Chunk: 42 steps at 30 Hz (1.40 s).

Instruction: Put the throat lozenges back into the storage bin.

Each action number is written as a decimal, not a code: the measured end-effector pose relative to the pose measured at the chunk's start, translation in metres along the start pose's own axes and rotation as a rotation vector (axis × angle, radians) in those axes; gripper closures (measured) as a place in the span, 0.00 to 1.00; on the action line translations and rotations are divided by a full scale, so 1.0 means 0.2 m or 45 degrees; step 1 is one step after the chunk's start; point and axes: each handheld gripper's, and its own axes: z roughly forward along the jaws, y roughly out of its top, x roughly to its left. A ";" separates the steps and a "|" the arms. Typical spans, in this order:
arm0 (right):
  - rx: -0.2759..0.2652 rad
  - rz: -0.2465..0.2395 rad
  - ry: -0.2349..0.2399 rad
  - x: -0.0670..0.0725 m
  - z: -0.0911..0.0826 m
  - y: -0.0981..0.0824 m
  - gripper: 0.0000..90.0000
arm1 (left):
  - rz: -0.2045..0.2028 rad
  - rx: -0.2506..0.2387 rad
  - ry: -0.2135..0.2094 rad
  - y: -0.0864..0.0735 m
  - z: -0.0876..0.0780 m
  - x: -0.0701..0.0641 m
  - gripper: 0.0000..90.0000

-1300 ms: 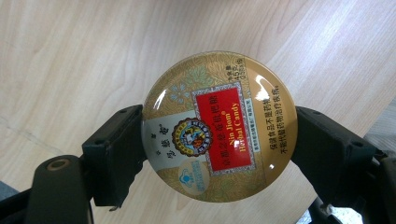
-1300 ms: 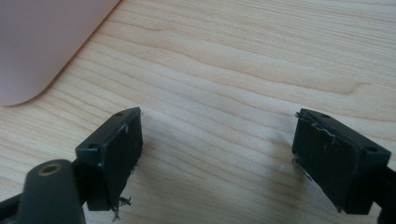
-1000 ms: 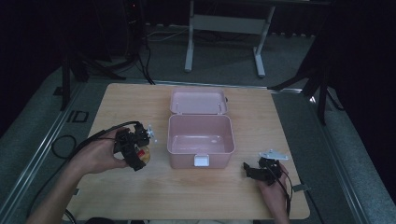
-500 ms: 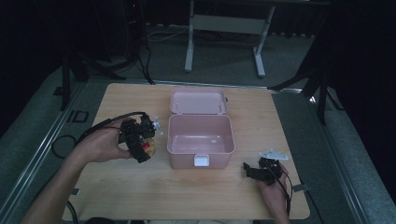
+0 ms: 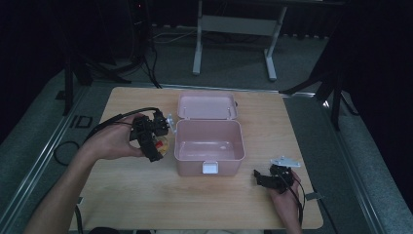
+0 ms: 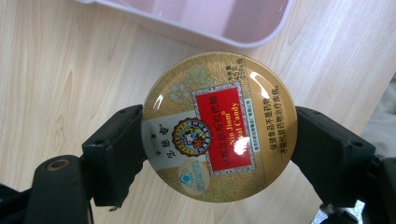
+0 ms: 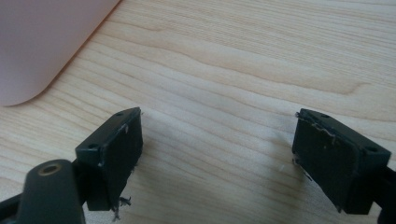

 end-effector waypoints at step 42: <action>0.002 0.000 0.002 0.00 0.00 0.00 0.17 | 0.044 -0.020 -0.004 0.23 -0.03 0.03 0.23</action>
